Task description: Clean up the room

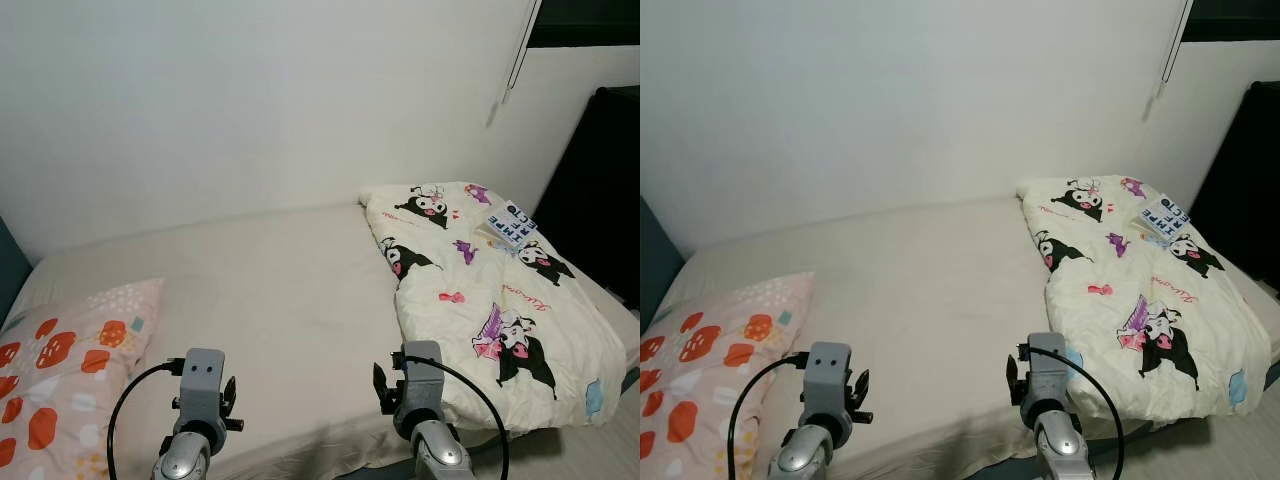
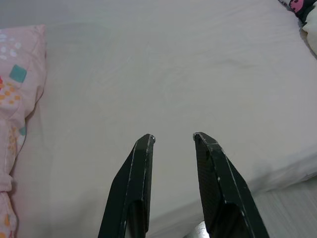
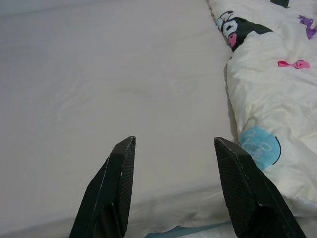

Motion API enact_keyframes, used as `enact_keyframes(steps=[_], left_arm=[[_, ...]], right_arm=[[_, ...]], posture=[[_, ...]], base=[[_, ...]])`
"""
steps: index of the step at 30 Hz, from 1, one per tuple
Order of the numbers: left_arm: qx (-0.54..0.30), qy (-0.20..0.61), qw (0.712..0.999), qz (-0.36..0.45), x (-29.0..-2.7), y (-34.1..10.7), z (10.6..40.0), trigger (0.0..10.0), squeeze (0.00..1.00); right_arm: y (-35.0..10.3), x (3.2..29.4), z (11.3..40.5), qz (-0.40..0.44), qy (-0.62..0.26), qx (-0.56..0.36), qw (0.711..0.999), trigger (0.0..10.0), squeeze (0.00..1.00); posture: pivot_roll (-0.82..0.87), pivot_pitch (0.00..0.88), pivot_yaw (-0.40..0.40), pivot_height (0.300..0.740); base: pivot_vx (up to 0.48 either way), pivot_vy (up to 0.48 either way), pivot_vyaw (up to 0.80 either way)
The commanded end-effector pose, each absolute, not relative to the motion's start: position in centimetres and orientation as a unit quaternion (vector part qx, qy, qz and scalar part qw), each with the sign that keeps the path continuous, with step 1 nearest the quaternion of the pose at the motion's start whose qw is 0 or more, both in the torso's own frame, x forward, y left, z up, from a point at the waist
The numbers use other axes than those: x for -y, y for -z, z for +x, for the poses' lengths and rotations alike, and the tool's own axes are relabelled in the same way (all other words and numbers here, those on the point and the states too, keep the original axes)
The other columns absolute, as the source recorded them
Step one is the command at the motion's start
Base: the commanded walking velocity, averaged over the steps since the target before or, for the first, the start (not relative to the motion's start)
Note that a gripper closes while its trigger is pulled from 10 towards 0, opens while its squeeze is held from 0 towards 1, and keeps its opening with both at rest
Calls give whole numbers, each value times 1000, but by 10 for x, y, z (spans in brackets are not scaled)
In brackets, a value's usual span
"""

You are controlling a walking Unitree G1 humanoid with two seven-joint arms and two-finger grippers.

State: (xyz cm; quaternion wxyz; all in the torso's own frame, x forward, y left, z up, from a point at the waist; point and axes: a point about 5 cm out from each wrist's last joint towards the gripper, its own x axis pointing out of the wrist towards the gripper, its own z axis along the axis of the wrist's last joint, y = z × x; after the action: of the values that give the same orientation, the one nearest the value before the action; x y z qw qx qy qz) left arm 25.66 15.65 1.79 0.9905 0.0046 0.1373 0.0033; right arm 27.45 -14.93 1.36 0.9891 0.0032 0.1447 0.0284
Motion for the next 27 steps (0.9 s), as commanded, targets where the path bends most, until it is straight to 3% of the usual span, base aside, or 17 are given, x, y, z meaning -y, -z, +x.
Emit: enact_keyframes(steps=[1,27], left_arm=[[-138,-6,990,14,-160,-18,254,10000,0],[-138,-11,990,11,-159,-18,255,10000,0]], right_arm=[[-14,147,274,4,-29,-147,989,10000,0],[-14,148,275,4,-27,-147,989,10000,0]], posture=[[-9,0,-19,740],[-8,2,-22,740]], base=[[0,0,0],[0,0,0]])
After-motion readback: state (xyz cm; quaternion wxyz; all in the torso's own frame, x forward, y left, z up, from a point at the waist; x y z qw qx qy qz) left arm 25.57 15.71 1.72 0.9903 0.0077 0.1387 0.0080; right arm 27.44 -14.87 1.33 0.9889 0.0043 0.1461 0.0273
